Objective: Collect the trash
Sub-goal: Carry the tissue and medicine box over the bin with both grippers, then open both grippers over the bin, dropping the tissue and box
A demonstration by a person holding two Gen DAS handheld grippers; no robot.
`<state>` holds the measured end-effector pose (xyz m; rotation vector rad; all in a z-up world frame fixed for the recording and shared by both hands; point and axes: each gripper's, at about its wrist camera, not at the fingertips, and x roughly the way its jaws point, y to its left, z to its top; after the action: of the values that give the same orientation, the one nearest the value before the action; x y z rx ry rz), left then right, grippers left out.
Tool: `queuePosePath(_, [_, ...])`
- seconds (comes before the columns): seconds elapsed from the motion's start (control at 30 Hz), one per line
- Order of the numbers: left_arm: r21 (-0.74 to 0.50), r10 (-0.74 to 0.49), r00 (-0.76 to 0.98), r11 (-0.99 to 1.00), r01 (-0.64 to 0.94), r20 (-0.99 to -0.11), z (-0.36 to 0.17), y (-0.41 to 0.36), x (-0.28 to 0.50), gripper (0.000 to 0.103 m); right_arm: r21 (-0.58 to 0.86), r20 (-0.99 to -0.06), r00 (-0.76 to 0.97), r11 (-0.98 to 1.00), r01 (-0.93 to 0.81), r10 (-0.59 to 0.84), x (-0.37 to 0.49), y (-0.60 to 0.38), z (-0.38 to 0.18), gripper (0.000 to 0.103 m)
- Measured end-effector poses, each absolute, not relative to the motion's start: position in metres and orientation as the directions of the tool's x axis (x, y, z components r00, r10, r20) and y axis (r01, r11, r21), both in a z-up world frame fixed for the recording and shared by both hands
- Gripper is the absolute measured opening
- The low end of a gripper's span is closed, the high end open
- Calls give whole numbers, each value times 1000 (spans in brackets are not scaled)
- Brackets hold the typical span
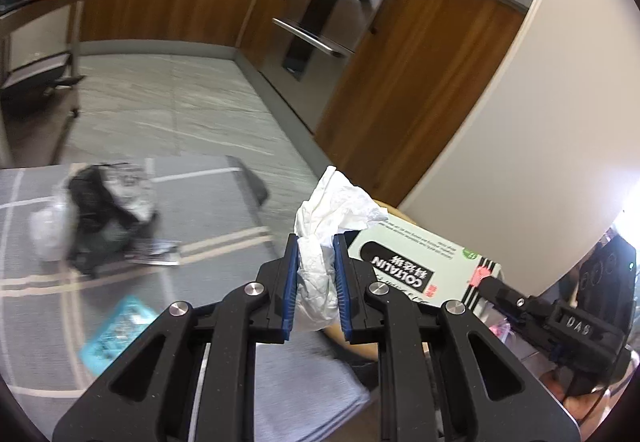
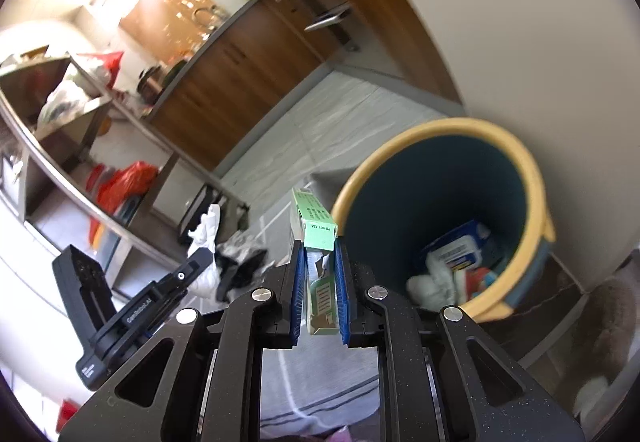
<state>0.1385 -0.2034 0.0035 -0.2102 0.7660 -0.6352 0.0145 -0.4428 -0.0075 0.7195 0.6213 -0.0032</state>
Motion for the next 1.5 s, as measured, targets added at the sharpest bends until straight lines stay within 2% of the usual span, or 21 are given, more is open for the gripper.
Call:
queuePosePath(0.2, [-496,-701,452,712,498,-552,1,-255,145,16,612,-537,832,744,268,142,2,-472,-12,16])
queuePosePath(0.4, [-528,-740,387,668,525,-550,-8,-301,153,16,608,-550,830,725,324,90,-5,-492,-20,16])
queuePosePath(0.73, [-547,-696,274,701,457,-663,-65,-329,173,17,527,-638,769,741,416,22,-1,-494,-41,16])
queuePosePath(0.87, [-544,-688,244,703,459,-683,-73,-331,174,18,512,-660,751,745,428,22,3,-490,-48,16])
queuePosePath(1.07, [-510,-675,251,707,491,-694,-72,-334,168,36,494,-677,735,750,439,16,6,-486,-54,17])
queuePosePath(1.13, [-498,-670,261,710,498,-695,-70,-334,166,53,487,-685,729,753,442,14,6,-486,-55,17])
queuePosePath(1.5, [-441,-646,335,735,515,-686,-55,-314,163,68,442,-710,704,777,449,-2,12,-476,-57,20])
